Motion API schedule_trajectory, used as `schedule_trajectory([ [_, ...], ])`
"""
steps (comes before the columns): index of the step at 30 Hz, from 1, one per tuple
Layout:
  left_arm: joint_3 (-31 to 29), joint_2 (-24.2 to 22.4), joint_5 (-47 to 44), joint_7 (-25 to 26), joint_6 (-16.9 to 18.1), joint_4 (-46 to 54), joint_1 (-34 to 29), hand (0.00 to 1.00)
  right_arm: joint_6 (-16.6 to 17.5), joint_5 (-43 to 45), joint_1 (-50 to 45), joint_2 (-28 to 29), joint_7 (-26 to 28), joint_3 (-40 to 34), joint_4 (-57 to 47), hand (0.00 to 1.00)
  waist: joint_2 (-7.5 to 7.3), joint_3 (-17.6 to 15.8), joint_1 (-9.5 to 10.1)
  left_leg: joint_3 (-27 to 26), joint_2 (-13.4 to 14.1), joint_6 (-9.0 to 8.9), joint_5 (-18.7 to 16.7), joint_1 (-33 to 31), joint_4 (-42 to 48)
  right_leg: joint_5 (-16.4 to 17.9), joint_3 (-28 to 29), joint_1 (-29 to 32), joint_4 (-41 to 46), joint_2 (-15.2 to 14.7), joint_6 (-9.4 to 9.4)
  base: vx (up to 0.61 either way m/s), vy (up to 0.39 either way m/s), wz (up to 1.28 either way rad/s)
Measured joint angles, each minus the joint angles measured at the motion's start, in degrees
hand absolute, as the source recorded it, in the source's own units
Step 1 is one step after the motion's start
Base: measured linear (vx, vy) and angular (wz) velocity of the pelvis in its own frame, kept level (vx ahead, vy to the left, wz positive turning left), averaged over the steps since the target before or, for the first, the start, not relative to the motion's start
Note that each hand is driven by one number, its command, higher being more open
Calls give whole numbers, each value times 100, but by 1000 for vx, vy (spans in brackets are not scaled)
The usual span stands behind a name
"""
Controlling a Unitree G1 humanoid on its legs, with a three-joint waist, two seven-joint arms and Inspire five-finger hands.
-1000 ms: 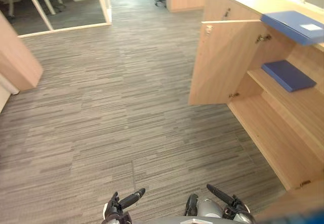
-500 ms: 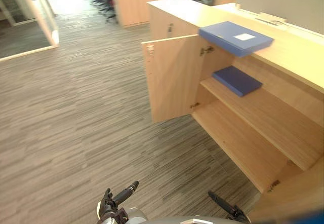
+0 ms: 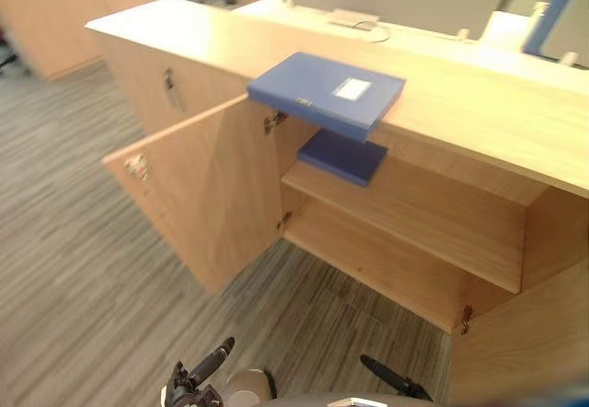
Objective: Walk over to the cabinet, pick up the folder, carry it to the office cabinet, place the folder inside the office cabinet, then close the office cabinet door
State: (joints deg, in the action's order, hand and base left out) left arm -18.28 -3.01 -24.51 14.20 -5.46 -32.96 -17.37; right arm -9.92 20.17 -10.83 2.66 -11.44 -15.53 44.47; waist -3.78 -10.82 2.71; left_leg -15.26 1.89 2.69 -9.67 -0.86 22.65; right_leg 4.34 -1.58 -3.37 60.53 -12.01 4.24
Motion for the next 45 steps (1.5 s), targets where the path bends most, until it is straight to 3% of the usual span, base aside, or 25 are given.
schedule_trajectory([
  [1,19,32,-1,-7,-7,-57,39,100,10,-9,16,-28,0,-6,-47,100,3,-71,-40,-54,-27,22,-38,271,-79,138,-398,218,535,-379,133,229,125,-46],
  [2,49,43,1,-12,-4,-89,51,100,17,-9,-2,-41,-2,-5,-103,100,16,-60,-83,-86,-13,25,-78,409,-155,241,-652,378,707,-571,154,311,137,-31],
  [3,157,48,3,-53,1,-93,76,100,49,-35,-3,-44,-7,-3,-192,100,73,-37,-128,-177,130,-123,-275,645,-416,418,-1115,791,642,-773,41,194,69,-26],
  [4,167,91,8,-78,-12,-73,94,100,53,-42,21,-44,-5,0,-193,100,32,-61,-120,-235,156,-152,-298,704,-456,499,-1224,963,495,-790,-94,302,15,-47],
  [6,227,127,9,-91,-68,-106,25,100,79,-15,46,-23,13,-34,-242,100,84,-118,-192,-411,450,-409,-465,989,-545,910,-1445,1318,-710,-440,-784,287,-97,-55],
  [7,219,118,-2,-99,-82,-105,2,100,79,-14,49,-42,19,-20,-230,100,94,-126,-211,-438,498,-441,-484,1070,-589,952,-1492,1338,-1155,-316,-830,290,-159,-37],
  [8,219,120,2,-103,-86,-107,-2,100,85,-18,33,-57,18,19,-207,100,86,-131,-260,-474,540,-537,-517,1207,-682,914,-1518,1328,-2164,-100,-828,236,-160,-19],
  [9,221,118,9,-110,-86,-112,0,100,94,8,0,-51,14,20,-216,100,91,-132,-283,-481,548,-608,-533,1274,-726,956,-1514,1311,-2616,-3,-659,340,-211,-21],
  [10,243,23,36,-115,-101,-220,62,100,94,0,16,-178,17,-23,-226,100,254,-133,-316,-449,646,-749,-516,1414,-871,920,-1557,1171,-2798,230,-355,374,-211,-31],
  [11,498,-41,44,-189,-128,-196,71,100,132,-33,7,-211,11,-18,-335,100,457,-91,-298,-427,688,-820,-293,1465,-1164,993,-1558,1247,-2809,364,-187,392,-203,-30],
  [15,632,-41,47,-230,-141,-143,371,100,62,-34,-1,-208,18,-24,-383,100,475,-118,-339,-321,781,-794,164,1598,-1452,1105,-1789,1039,-2971,468,-44,322,-234,15],
  [18,614,-50,-6,-291,-137,129,487,100,15,-27,-55,-96,13,-6,-426,100,337,-172,-336,-51,1227,-784,132,843,407,1169,-2043,466,-3558,627,-85,167,-225,39],
  [20,569,-46,-30,-324,-141,153,414,100,21,8,-180,-112,-15,14,-559,100,420,-158,-298,3,1816,-685,51,70,2217,1167,-2069,86,-3892,918,-81,117,-104,-1],
  [21,547,-44,-10,-330,-137,204,409,100,20,8,-188,-112,-23,15,-558,100,428,-142,-296,-1,1875,-679,13,-30,2372,1167,-2059,0,-3964,960,-80,119,17,-22],
  [24,498,-41,-4,-342,-124,245,333,100,-6,8,-175,-106,-61,95,-535,100,394,-87,-236,15,1802,-659,-283,-170,1924,1087,-1784,-186,-4204,966,-104,143,104,-49],
  [27,448,-43,-159,-322,-128,184,334,100,-11,7,-131,-74,-65,89,-471,100,346,-48,-165,457,1507,-671,-248,-107,489,994,-1445,-176,-4216,801,-202,155,204,-54],
  [28,446,-44,-240,-312,-126,154,333,100,-11,8,-127,-72,-79,50,-435,100,351,-33,-158,655,1387,-676,-94,-82,23,967,-1388,-182,-4209,748,-251,190,331,-34],
  [29,454,-46,-300,-308,-136,91,328,100,-12,8,-130,-84,-84,-3,-428,100,452,29,-161,795,1308,-589,479,-42,-443,942,-1366,-185,-4212,742,-345,200,364,-28],
  [30,404,-48,-319,-290,-132,-31,326,100,-26,6,-133,-79,-82,-39,-352,100,426,95,-160,943,1187,-843,606,42,-635,958,-1287,-210,-4237,660,-547,209,361,-13],
  [32,331,-50,-308,-237,-113,-51,316,100,-29,5,-183,8,-91,-88,-367,100,339,156,-176,889,920,-873,615,256,-1038,863,-1276,-269,-4376,377,-743,142,273,4],
  [35,427,-44,-165,-296,-147,-90,232,100,-35,-16,-215,26,-44,-102,-476,100,340,201,-177,684,601,-906,637,581,-1547,738,-1190,-273,-4410,61,-961,32,236,-7],
  [41,749,-59,6,-400,-219,606,-130,100,-6,-6,-454,99,-65,-101,-897,100,371,206,-161,385,182,-764,591,686,-1803,630,-853,-33,-4207,-367,-1154,-65,161,-22],
  [45,745,-71,-366,-443,-189,1744,-334,100,-6,18,-445,99,-134,7,-994,100,367,81,-87,314,194,-691,540,669,-1634,640,-658,226,-3666,-406,-1129,-95,22,-11],
])
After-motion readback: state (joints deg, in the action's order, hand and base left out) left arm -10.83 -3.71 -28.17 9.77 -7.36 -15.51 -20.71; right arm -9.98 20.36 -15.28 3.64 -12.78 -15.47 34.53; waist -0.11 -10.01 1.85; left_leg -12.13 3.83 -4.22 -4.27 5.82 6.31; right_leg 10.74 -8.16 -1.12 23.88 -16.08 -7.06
